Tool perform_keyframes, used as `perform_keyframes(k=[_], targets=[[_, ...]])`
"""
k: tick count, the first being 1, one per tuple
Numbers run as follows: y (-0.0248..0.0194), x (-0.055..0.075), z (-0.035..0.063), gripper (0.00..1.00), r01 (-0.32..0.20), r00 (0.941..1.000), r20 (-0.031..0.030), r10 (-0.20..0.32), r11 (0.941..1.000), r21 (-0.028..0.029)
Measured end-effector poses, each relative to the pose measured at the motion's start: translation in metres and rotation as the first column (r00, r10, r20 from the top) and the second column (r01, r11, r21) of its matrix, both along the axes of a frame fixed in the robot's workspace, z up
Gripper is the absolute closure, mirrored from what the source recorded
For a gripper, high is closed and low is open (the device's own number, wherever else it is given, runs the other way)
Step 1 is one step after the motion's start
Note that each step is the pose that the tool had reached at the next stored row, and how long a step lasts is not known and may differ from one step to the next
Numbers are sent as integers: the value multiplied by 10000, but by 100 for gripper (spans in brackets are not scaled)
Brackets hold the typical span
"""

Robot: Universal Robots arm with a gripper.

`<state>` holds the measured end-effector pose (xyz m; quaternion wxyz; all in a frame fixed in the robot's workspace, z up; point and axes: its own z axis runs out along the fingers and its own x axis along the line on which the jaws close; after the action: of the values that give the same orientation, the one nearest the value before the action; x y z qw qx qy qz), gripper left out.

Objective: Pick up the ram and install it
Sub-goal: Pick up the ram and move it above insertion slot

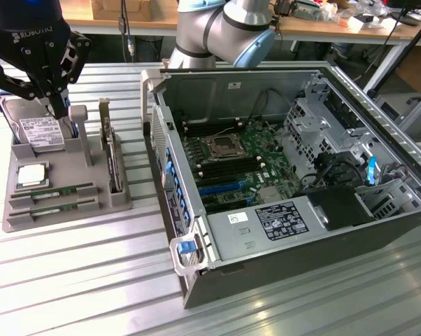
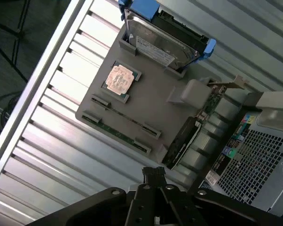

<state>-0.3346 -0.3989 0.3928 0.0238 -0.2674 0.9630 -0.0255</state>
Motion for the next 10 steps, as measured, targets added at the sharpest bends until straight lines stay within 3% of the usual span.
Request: perform_keyframes(k=[10], targets=[[0, 0, 0, 89, -1040, 9946, 0, 1040, 9946, -2]])
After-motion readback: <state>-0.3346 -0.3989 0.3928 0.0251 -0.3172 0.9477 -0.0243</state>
